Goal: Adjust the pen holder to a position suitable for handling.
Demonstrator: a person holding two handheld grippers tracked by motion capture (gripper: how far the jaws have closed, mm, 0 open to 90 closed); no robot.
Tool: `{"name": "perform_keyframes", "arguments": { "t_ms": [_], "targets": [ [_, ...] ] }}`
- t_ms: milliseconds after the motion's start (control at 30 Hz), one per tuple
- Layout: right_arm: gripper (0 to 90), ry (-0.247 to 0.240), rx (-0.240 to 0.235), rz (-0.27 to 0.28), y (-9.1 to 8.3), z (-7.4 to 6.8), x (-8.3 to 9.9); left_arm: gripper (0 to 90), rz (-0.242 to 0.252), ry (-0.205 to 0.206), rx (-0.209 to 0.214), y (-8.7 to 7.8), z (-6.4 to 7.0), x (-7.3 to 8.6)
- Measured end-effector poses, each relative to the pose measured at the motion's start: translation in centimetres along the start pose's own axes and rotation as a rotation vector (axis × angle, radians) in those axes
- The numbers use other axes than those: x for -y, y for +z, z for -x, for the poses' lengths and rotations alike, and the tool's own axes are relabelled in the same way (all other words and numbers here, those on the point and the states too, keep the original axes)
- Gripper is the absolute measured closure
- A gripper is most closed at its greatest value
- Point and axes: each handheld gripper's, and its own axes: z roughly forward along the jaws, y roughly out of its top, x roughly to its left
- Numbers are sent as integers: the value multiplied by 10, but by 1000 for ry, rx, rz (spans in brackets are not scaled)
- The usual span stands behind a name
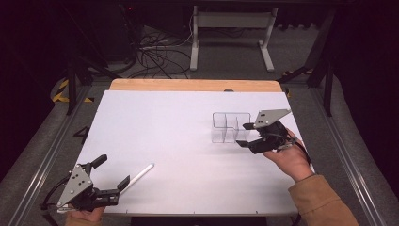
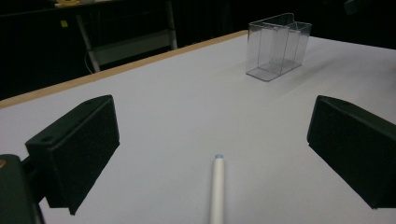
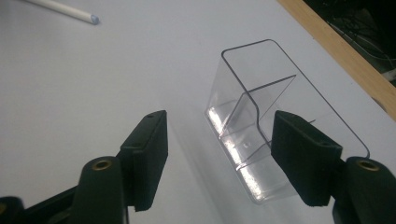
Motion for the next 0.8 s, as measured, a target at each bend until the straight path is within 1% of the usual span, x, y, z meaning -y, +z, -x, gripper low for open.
{"name": "perform_keyframes", "arguments": {
  "t_ms": [67,100,167,333,367,400,500,533,600,700,733,767,800],
  "targets": [
    [386,-8,0,-7,2,1,-1,31,0,0,0,0,0,0],
    [395,-15,0,-27,4,4,-3,31,1,1,1,0,0,0],
    [405,-24,7,-44,6,7,-6,31,0,2,2,0,0,0],
    [430,-32,6,-56,10,13,-10,31,-1,0,6,0,0,0],
    [442,-38,4,-71,13,16,-11,31,-5,1,6,1,0,0],
    [447,-40,4,-75,15,17,-12,31,-5,1,6,1,0,0],
    [467,-42,-5,-83,18,19,-13,31,-6,2,6,1,0,0],
    [488,-47,-14,-92,23,21,-15,31,-5,2,5,1,0,0],
    [506,-56,-29,-104,26,24,-17,31,-5,2,4,1,0,0],
    [516,-59,-40,-106,29,26,-18,31,-8,1,5,1,0,0],
    [521,-54,-47,-113,31,27,-18,31,-9,1,5,1,0,0],
    [530,-67,-53,-133,35,29,-20,31,-9,0,5,1,0,1],
    [535,-64,-55,-132,36,29,-21,31,-9,0,6,1,0,1]
  ]
}}
